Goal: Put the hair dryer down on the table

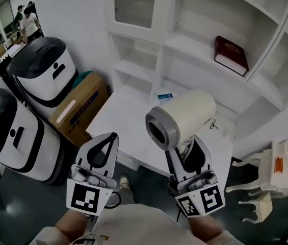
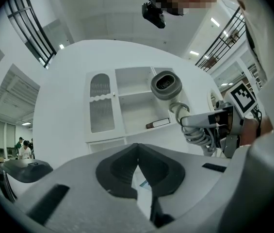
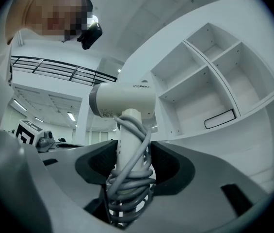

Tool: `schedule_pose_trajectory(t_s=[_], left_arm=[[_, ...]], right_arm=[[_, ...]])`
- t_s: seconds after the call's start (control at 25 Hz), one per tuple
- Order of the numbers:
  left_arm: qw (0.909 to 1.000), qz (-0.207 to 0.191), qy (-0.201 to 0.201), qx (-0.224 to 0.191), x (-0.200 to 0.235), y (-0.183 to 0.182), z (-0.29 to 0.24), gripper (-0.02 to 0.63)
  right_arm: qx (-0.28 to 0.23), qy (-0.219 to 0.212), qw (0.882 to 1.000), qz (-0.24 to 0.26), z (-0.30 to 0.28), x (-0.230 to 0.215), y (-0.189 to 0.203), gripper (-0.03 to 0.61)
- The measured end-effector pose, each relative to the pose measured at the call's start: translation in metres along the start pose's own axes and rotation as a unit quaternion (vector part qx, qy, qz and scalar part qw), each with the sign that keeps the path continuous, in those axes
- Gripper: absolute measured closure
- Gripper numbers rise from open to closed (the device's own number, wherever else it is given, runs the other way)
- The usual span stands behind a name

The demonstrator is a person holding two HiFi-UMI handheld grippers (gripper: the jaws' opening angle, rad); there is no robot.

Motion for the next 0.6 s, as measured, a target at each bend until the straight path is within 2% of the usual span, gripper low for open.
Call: schedule_pose_trajectory(t_s=[0.36, 0.6], left_arm=[[0.9996, 0.002, 0.029, -0.001, 0.082, -0.008, -0.055, 0.601], [0.9993, 0.000, 0.038, -0.001, 0.104, -0.011, -0.082, 0.601]], right_arm=[[-0.008, 0.032, 0.999, 0.011, -0.085, 0.001, 0.003, 0.357], [0.007, 0.039, 0.999, 0.011, -0.112, -0.005, 0.014, 0.357]])
Point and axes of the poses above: the fingertips, and each gripper's own axes: z backward along the fingers, x to its left, y out of its underside, the point moved 10 cm from there along z, backward along the fingers, and after that the axes turned 14 degrees about z, right-handed, at the moved point
